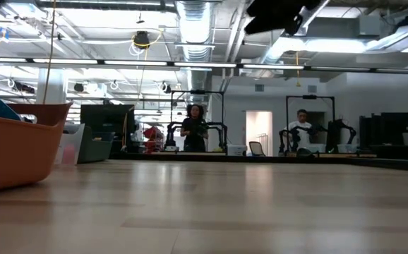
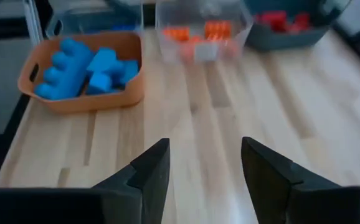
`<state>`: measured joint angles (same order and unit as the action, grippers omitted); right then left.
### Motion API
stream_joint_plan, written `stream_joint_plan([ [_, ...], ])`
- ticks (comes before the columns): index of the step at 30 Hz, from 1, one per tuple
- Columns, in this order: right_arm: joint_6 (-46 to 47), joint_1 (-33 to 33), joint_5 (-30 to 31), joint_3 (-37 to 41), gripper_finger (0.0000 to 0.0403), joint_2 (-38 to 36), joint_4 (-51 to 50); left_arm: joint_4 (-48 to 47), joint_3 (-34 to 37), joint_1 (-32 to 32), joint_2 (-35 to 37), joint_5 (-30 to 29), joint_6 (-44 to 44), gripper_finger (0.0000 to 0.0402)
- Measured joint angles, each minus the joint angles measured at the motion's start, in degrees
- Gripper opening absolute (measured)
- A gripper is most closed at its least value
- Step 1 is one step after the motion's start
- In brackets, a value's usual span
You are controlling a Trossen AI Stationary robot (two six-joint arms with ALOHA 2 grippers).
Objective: Sort blocks
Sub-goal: Return to Home Position
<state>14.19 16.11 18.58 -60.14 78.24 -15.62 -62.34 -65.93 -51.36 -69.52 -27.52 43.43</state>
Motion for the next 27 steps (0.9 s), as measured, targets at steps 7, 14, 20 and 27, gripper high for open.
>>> stream_joint_plan([
  [7, -0.7, -0.5, 3.4, 13.0, 0.0173, -14.6, 4.9, 4.4, 8.8, -1.0, 14.4, -17.5, -4.4, 0.0187],
  [14, -1.6, -2.0, 3.7, 28.2, 0.0164, -30.0, 18.0, 30.4, 26.5, 0.8, 34.0, -23.0, -18.6, 0.0162],
  [20, -2.6, -4.5, 2.1, 36.6, 0.0163, -40.2, 23.1, 56.1, 41.8, 3.6, 48.1, -21.9, -34.7, 0.0142],
  [27, -7.0, -5.3, 0.7, 42.3, 0.0163, -50.2, 24.3, 64.0, 49.8, 6.0, 58.2, -19.7, -41.1, 0.0120],
])
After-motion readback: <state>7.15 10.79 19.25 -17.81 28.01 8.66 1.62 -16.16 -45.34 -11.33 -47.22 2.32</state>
